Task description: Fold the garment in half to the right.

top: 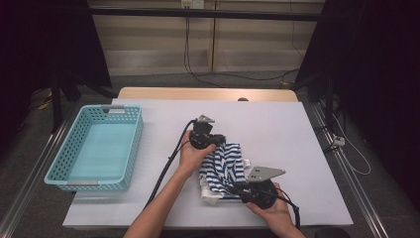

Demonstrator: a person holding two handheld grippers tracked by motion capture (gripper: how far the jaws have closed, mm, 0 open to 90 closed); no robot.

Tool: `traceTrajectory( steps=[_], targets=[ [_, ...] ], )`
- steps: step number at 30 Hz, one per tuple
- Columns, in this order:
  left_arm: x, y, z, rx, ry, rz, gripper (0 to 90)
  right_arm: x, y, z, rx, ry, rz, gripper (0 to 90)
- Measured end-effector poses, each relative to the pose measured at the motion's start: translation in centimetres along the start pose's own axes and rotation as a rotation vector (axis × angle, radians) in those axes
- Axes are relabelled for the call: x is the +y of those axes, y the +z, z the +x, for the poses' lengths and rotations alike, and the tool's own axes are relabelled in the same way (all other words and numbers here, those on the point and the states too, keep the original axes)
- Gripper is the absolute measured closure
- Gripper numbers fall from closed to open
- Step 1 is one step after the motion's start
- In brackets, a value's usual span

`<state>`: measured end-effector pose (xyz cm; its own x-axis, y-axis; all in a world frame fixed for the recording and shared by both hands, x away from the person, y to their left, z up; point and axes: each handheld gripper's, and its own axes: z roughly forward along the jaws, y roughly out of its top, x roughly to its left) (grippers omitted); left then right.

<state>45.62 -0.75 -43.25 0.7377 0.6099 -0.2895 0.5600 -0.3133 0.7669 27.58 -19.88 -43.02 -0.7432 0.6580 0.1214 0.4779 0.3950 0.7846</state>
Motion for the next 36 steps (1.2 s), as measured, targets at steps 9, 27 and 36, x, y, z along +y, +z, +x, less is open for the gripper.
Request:
traceTrajectory(
  steps=[9,27,36],
  targets=[
    [0.5,0.2,-0.4,-0.001,0.015,0.0,82.5,-0.5,-0.4,-0.3,-0.012,0.013,0.011,81.5],
    [0.8,1.9,-1.1,-0.021,0.033,0.02,86.0,-1.4,-1.1,-0.8,-0.001,0.022,0.043,87.9],
    [1.1,2.0,-1.7,-0.059,0.019,0.006,86.4,-1.6,-1.2,0.2,0.047,0.018,0.045,88.9]
  ],
)
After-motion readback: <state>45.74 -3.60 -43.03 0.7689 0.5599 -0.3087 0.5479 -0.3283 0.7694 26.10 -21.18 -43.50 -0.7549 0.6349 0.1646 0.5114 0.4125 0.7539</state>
